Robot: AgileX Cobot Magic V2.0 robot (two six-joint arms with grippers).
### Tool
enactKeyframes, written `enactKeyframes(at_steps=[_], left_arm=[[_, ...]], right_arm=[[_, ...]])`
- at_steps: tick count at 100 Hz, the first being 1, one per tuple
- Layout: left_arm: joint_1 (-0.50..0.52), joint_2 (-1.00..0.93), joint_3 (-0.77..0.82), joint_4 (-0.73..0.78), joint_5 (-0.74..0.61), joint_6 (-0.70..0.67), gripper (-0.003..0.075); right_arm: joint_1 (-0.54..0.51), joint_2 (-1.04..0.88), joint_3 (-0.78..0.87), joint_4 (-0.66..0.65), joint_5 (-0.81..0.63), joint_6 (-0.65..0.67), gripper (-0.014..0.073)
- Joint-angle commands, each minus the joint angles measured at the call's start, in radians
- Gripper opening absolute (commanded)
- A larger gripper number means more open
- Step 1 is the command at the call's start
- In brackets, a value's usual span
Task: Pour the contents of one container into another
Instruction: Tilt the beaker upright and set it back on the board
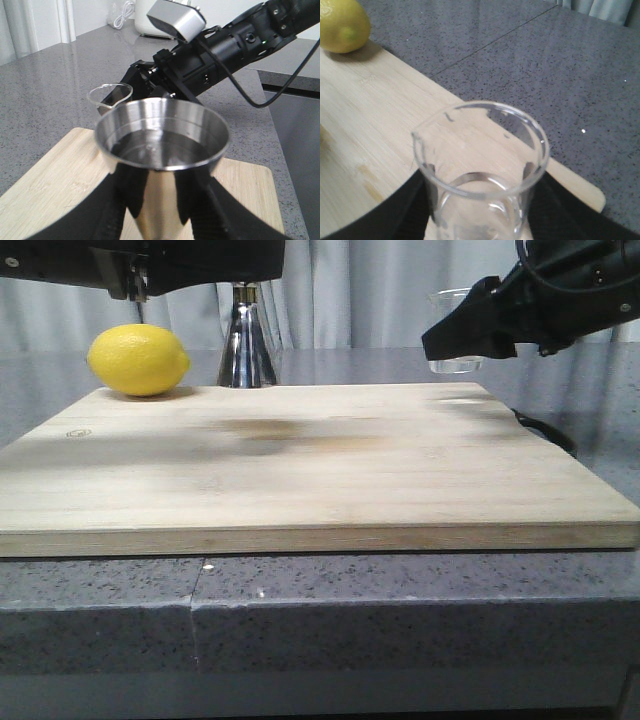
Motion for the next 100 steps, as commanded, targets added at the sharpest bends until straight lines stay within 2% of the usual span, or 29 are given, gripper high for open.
enactKeyframes(at_steps=[1,40,76,83,100], left_arm=[[-0.009,-0.048,-0.029,-0.08,0.11,-0.007,0.0231],[-0.009,-0.048,-0.029,-0.08,0.11,-0.007,0.0231],[-0.009,-0.048,-0.029,-0.08,0.11,-0.007,0.0231],[-0.009,-0.048,-0.029,-0.08,0.11,-0.007,0.0231],[-0.009,-0.048,-0.029,-0.08,0.11,-0.007,0.0231]], right_arm=[[-0.005,-0.017,-0.044,0.03,-0.061,-0.012,0.0318],[-0.005,0.027,-0.045,0.03,-0.055,-0.012,0.0319],[-0.005,0.028,-0.045,0.03,0.006,-0.012,0.0328],[-0.005,0.028,-0.045,0.03,0.004,-0.012,0.037],[-0.005,0.026,-0.045,0.03,0.003,0.008,0.054]])
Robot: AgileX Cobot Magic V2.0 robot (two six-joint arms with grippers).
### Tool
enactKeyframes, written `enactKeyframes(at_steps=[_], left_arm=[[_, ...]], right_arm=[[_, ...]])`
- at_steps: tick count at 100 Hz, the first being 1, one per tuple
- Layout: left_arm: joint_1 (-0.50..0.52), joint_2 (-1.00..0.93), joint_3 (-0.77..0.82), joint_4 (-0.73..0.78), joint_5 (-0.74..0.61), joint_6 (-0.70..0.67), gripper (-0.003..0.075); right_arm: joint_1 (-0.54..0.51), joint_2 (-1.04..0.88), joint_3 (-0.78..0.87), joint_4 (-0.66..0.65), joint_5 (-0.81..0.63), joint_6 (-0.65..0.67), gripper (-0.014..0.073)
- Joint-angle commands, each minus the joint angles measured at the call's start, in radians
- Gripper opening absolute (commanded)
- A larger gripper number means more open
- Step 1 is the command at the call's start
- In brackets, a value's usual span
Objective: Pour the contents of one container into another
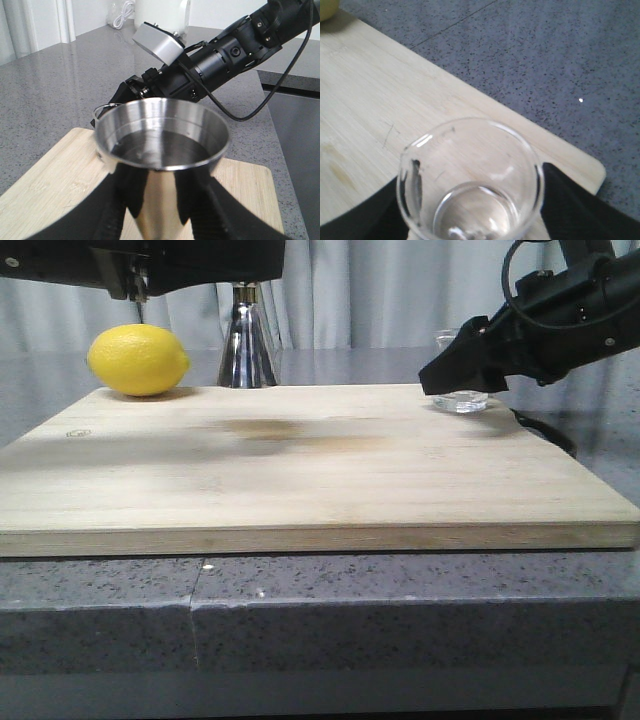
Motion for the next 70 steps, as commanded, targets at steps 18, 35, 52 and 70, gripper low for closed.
enactKeyframes(at_steps=[18,35,52,70], left_arm=[[-0.009,-0.048,-0.029,-0.08,0.11,-0.007,0.0231],[-0.009,-0.048,-0.029,-0.08,0.11,-0.007,0.0231],[-0.009,-0.048,-0.029,-0.08,0.11,-0.007,0.0231],[-0.009,-0.048,-0.029,-0.08,0.11,-0.007,0.0231]], right_arm=[[-0.005,-0.092,-0.02,0.014,-0.033,0.107,0.0582],[-0.005,-0.187,0.018,0.01,-0.031,0.123,0.0582],[-0.005,-0.32,0.041,-0.007,0.007,0.203,0.0582],[0.034,-0.469,0.041,-0.1,0.23,0.425,0.0582]])
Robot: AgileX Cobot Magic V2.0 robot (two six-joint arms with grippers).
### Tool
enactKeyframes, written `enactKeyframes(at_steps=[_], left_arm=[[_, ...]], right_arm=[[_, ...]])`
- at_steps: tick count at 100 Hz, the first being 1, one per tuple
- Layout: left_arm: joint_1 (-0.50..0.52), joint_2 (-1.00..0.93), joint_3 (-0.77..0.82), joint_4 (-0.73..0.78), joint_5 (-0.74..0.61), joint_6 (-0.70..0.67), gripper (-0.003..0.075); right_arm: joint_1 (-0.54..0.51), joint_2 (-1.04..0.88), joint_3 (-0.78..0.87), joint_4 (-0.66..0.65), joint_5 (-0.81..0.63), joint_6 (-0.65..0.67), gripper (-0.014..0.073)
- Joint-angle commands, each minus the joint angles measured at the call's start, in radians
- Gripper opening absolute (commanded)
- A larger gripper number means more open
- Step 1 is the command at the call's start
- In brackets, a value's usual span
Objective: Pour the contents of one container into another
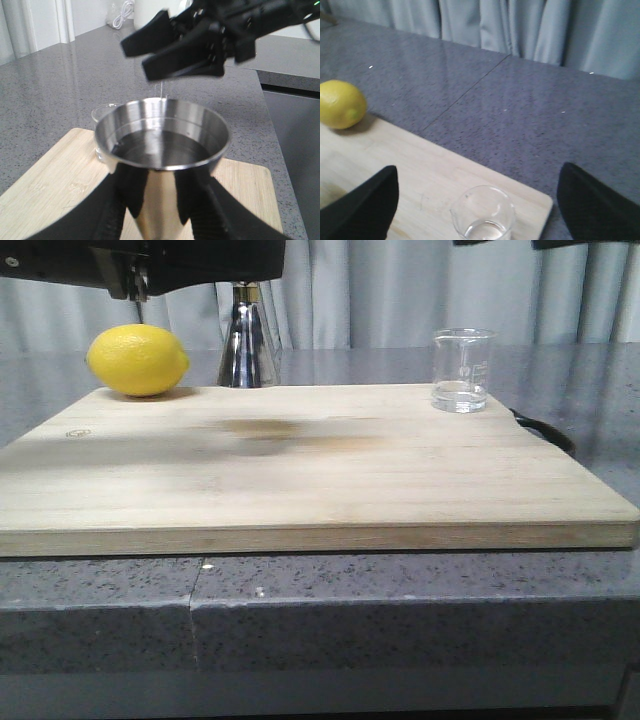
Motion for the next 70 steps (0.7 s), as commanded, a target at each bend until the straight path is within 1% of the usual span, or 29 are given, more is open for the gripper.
enactKeyframes(at_steps=[1,9,19,32,50,70], left_arm=[[-0.009,-0.048,-0.029,-0.08,0.11,-0.007,0.0231],[-0.009,-0.048,-0.029,-0.08,0.11,-0.007,0.0231],[-0.009,-0.048,-0.029,-0.08,0.11,-0.007,0.0231],[-0.009,-0.048,-0.029,-0.08,0.11,-0.007,0.0231],[-0.009,-0.048,-0.029,-0.08,0.11,-0.007,0.0231],[-0.009,-0.048,-0.029,-0.082,0.108,-0.007,0.0231]], right_arm=[[0.025,-0.1,-0.022,-0.029,0.116,0.111,0.0582],[0.074,-0.154,-0.02,-0.068,0.222,0.169,0.0582],[0.144,-0.209,-0.005,-0.071,0.334,0.17,0.0582],[0.223,-0.254,0.029,-0.071,0.443,0.17,0.0582],[0.239,-0.27,0.058,-0.071,0.48,0.17,0.0582],[0.239,-0.271,0.058,-0.071,0.483,0.17,0.0582]])
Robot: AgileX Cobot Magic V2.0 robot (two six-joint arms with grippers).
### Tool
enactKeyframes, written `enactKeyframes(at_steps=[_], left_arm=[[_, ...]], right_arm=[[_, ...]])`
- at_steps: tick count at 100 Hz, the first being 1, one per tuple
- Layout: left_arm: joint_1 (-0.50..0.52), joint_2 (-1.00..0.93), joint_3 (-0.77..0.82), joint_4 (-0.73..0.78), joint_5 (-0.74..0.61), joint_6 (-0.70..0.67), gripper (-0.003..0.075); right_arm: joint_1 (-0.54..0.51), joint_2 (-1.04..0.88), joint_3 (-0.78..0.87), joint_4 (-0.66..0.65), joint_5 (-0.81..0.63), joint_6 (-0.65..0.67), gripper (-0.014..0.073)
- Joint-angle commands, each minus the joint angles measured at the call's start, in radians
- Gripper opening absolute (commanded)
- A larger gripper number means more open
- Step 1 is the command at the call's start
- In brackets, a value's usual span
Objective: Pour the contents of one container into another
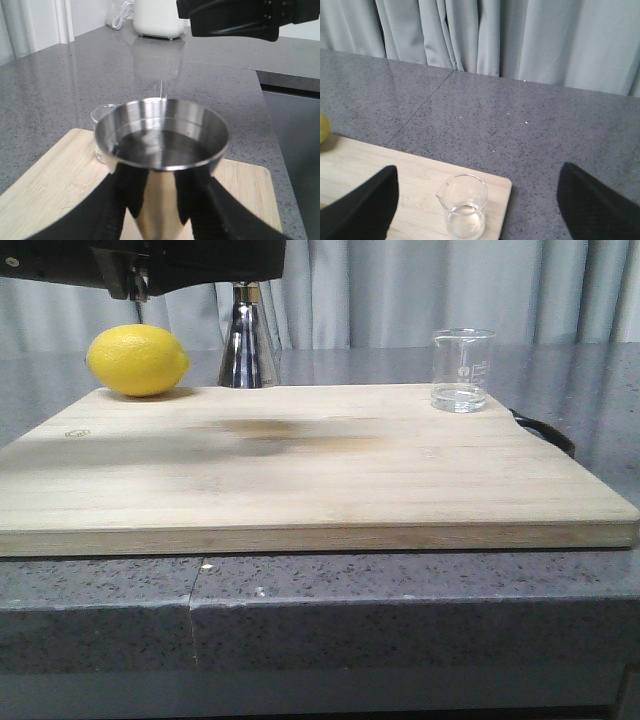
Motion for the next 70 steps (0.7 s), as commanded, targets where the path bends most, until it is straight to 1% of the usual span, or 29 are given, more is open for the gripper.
enactKeyframes(at_steps=[1,10,23,37,46,54,70], left_arm=[[-0.009,-0.048,-0.029,-0.082,0.108,-0.007,0.0231],[-0.009,-0.048,-0.029,-0.082,0.111,-0.007,0.023],[-0.009,-0.044,-0.029,-0.082,0.081,0.008,0.0231],[-0.009,-0.025,-0.029,-0.082,0.086,0.083,0.023],[0.0,-0.008,-0.031,-0.082,0.086,0.083,0.0231],[0.013,0.019,-0.049,-0.082,0.119,0.083,0.023],[0.016,0.071,-0.086,-0.082,0.119,0.085,0.023]], right_arm=[[0.001,-0.024,-0.026,-0.003,0.004,0.003,0.0582],[0.001,-0.024,-0.026,-0.003,0.004,0.003,0.0582],[0.001,-0.024,-0.026,-0.003,0.004,0.003,0.0582],[0.001,-0.024,-0.026,-0.003,0.004,0.003,0.0582],[0.001,-0.024,-0.026,-0.003,0.004,0.003,0.0582],[0.001,-0.024,-0.026,-0.003,0.004,0.003,0.0582],[0.001,-0.024,-0.026,-0.003,0.004,0.003,0.0582]])
